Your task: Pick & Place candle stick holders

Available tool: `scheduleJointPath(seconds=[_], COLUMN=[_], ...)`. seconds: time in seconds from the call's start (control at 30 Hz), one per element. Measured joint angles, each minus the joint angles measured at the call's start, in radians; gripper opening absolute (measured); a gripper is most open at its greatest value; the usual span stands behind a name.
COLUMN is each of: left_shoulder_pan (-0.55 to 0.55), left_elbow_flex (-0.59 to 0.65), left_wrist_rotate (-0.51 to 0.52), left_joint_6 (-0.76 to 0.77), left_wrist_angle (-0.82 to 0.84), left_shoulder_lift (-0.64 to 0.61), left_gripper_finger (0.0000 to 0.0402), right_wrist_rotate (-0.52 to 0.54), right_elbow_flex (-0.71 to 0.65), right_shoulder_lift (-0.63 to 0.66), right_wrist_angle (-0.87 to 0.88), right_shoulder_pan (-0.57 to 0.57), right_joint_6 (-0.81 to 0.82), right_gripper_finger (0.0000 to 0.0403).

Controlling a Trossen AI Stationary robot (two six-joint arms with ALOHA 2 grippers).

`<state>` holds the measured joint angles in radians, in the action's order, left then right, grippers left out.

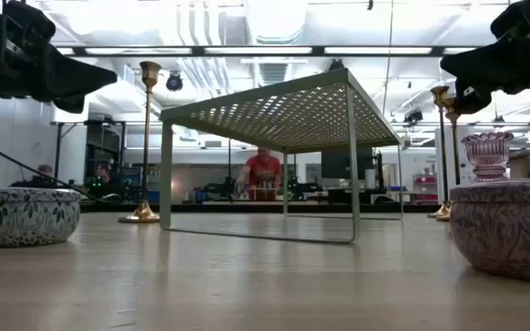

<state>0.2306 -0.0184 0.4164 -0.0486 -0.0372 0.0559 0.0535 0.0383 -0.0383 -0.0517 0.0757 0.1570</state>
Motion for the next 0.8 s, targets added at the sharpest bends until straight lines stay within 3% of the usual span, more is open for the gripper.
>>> scheduleJointPath(seconds=[0.8], left_shoulder_pan=[0.0], left_elbow_flex=[0.0], left_wrist_rotate=[0.0], left_joint_6=[0.0], left_wrist_angle=[0.0], left_shoulder_lift=[0.0], left_gripper_finger=[0.0028], right_wrist_rotate=[0.0], right_elbow_flex=[0.0], right_shoulder_lift=[0.001], right_wrist_angle=[0.0], right_shoulder_pan=[0.0], right_joint_6=[0.0], right_gripper_finger=[0.0009])
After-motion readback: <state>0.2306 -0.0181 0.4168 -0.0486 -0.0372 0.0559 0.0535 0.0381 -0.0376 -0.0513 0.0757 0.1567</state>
